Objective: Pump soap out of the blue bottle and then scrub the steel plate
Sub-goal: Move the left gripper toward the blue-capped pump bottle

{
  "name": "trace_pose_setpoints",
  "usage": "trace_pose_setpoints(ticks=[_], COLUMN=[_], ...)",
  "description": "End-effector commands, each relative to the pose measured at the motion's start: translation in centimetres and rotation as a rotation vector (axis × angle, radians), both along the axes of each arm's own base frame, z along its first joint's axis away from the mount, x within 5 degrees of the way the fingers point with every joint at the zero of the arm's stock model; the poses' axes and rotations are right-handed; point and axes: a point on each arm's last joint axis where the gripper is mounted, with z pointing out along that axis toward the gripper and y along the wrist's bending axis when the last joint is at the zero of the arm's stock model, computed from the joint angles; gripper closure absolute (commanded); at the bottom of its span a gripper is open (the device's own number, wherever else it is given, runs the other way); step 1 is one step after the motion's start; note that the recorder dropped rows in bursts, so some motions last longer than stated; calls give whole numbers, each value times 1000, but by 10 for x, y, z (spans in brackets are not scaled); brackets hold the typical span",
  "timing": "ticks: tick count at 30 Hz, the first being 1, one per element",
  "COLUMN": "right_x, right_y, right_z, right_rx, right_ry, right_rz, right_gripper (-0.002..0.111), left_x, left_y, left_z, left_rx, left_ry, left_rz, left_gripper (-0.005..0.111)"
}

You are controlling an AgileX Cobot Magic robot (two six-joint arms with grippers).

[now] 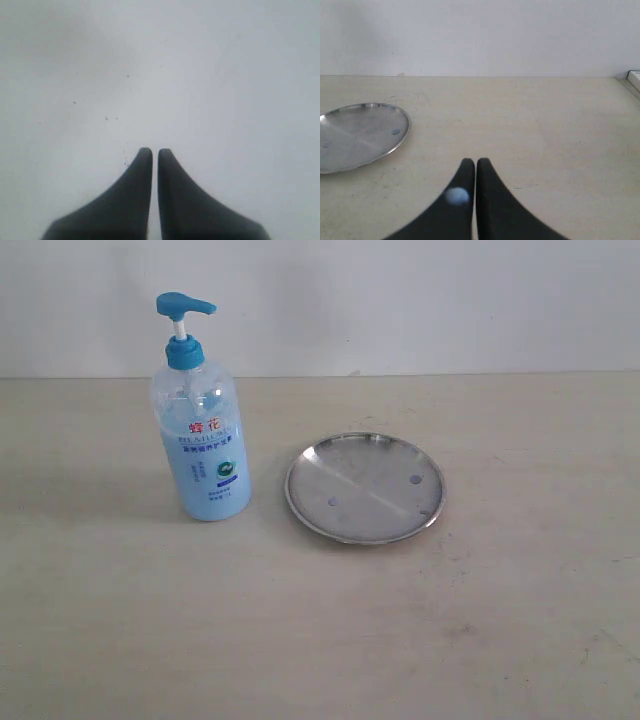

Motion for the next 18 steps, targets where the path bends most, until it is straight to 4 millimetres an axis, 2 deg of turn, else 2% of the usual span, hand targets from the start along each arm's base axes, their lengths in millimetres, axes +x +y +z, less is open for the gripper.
trace_pose_setpoints(ticks=[1,3,6,9,11,13,14,15,16,17,18], right_x=[0,0,0,0,0,0,0,0,0,0,0], right_y=[0,0,0,0,0,0,0,0,0,0,0], right_z=[-1,-1,-1,-1,-1,-1,-1,-1,-1,-1,-1], right_rx=[-9,-9,-9,-9,-9,-9,-9,-9,-9,-9,-9], right_ry=[-4,-4,-4,-4,-4,-4,-4,-4,-4,-4,-4], right_rz=[-5,-5,-5,-5,-5,-5,-5,-5,-5,-5,-5], right_gripper=[109,109,109,109,109,109,109,109,109,109,109], left_x=[6,17,52,102,133,154,163,177,182,189,192], left_y=[-2,-8,-20,-28,-34,-36,-36,-32,-30,-30,-33], left_z=[0,16,41,43,27,9,-3,-24,-33,-48,-56], left_rx=[93,258,583,626,557,467,426,348,327,349,393], left_ry=[73,117,222,353,418,457,479,518,525,514,502], left_rz=[25,34,24,-69,-159,-211,-223,-190,-170,-154,-180], left_gripper=[103,103,103,103,103,103,103,103,103,103,103])
